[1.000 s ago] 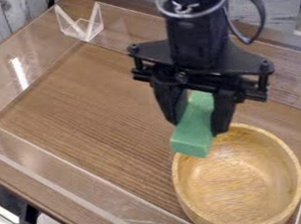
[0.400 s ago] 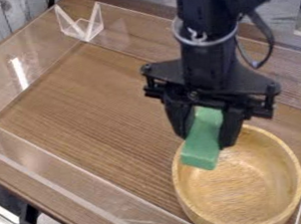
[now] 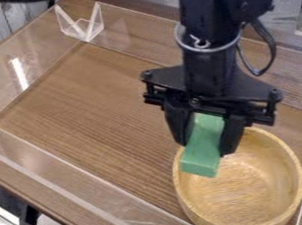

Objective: Remove the green block from inside the brown bowl and put it on the table

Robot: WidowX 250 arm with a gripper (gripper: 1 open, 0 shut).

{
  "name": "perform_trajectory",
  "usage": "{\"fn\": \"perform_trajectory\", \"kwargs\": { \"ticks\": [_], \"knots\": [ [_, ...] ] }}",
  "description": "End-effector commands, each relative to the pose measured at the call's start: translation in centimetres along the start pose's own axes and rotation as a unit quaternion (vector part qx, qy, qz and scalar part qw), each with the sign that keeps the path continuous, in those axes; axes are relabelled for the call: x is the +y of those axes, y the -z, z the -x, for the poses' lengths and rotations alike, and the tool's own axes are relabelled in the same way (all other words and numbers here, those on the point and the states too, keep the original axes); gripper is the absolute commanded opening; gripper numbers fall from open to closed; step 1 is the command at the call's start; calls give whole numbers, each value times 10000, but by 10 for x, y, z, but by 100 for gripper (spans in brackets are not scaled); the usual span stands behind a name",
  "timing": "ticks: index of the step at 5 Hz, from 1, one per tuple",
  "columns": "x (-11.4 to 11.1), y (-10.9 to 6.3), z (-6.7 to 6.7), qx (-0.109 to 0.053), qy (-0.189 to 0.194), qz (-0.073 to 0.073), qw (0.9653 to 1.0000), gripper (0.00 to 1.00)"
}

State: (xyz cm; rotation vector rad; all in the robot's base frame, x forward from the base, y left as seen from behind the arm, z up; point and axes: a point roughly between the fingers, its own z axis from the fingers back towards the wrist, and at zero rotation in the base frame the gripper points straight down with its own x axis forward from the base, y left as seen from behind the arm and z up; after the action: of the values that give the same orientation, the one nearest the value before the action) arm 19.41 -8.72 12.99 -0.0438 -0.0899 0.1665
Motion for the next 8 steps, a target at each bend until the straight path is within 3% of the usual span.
{"fn": "perform_trajectory", "kwargs": {
  "ticks": [1, 2, 4, 6, 7, 8],
  "knots": [
    [-7, -10, -11, -225, 10, 121, 9997, 0],
    [-5, -14, -6, -243, -129, 73, 9996, 0],
    [18, -35, -2, -262, 45, 51, 9996, 0],
    [81, -46, -11, -370, -294, -9, 9989, 0],
    [91, -41, -7, -445, -396, -63, 9982, 0],
    [85, -33, -3, -482, -563, -117, 9972, 0]
  ]
}}
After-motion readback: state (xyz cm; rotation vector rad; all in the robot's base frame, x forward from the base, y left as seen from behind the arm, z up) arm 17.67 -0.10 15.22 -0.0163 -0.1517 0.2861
